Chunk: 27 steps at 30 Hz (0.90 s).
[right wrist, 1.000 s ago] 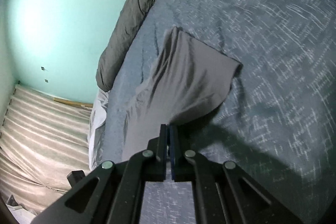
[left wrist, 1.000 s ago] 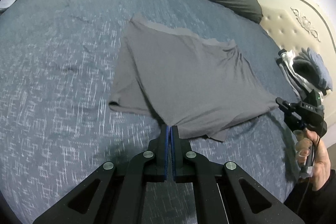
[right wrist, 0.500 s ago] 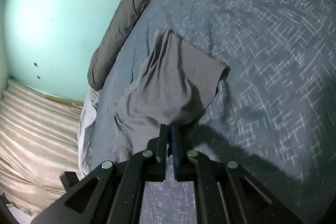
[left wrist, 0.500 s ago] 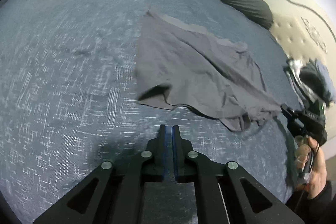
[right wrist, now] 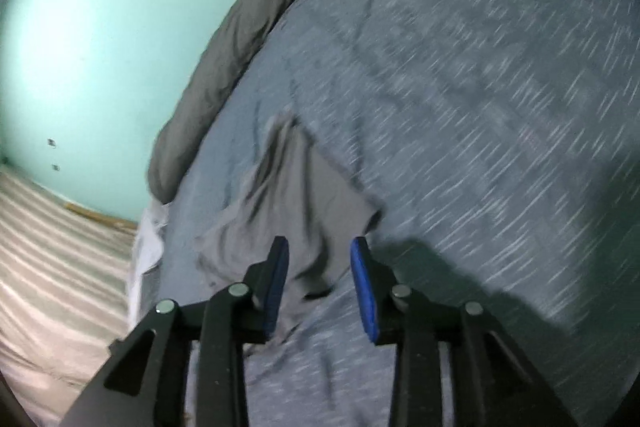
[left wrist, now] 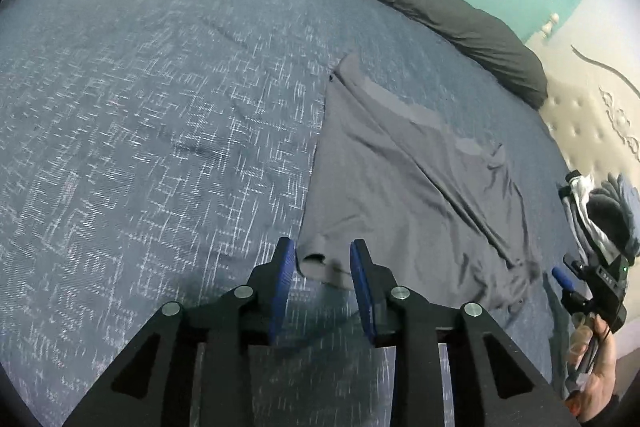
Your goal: Fold clothes
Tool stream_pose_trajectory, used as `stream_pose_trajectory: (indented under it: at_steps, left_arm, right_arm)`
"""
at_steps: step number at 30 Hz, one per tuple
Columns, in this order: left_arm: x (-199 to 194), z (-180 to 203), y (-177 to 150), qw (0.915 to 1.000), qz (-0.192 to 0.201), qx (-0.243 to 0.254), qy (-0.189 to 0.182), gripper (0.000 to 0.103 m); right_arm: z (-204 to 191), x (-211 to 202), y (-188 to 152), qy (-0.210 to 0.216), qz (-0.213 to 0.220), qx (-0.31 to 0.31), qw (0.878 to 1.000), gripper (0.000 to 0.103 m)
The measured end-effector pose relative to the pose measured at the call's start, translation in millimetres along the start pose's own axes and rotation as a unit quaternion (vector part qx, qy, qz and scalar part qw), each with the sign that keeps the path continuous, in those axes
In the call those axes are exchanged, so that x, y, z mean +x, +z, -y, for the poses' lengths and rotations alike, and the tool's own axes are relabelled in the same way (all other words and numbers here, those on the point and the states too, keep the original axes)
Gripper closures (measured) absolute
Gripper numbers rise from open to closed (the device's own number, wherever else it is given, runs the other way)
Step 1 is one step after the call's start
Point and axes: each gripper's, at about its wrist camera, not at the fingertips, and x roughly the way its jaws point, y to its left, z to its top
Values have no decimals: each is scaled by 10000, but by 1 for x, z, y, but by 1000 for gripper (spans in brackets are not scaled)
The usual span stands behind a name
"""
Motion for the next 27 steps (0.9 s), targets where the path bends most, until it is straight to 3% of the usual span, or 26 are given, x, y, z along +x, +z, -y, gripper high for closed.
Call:
stream_pose_trajectory:
  at_steps: [2, 7, 8, 11, 12, 13, 15, 16, 21, 27]
  left_arm:
    - [7, -1, 1, 10000, -63, -49, -12, 71]
    - [17, -4, 1, 9997, -175, -159, -70, 72]
    - [18, -5, 1, 9996, -175, -188, -106, 76]
    - [18, -3, 1, 9997, -187, -148, -87, 100]
    - [17, -2, 1, 9997, -185, -123, -85, 101]
    - [15, -2, 1, 9998, -165, -90, -70, 101]
    - [9, -1, 0, 9999, -106, -42, -52, 101]
    - [5, -3, 1, 10000, -39, -65, -38, 101]
    - [-16, -21, 7, 9993, 223, -292, 8, 101]
    - [-12, -40, 4, 9972, 118, -743, -26, 101]
  right_arm:
    - [3, 4, 4, -15, -60, 3, 10000, 54]
    - [3, 25, 4, -173, -169, -64, 9997, 54]
    - [5, 26, 6, -174, -147, -55, 9997, 54]
    - [-2, 34, 8, -213, -121, -282, 9993, 54]
    - [-5, 38, 9, -227, -144, -412, 9988, 55]
    - [-8, 41, 9, -233, -175, -509, 9983, 58]
    - [-9, 48, 7, -256, -254, -664, 9971, 89]
    - [-8, 50, 7, -282, -258, -661, 9971, 95]
    - [-1, 45, 11, -267, -116, -504, 9983, 101]
    - [17, 31, 23, -149, 73, -154, 9997, 101]
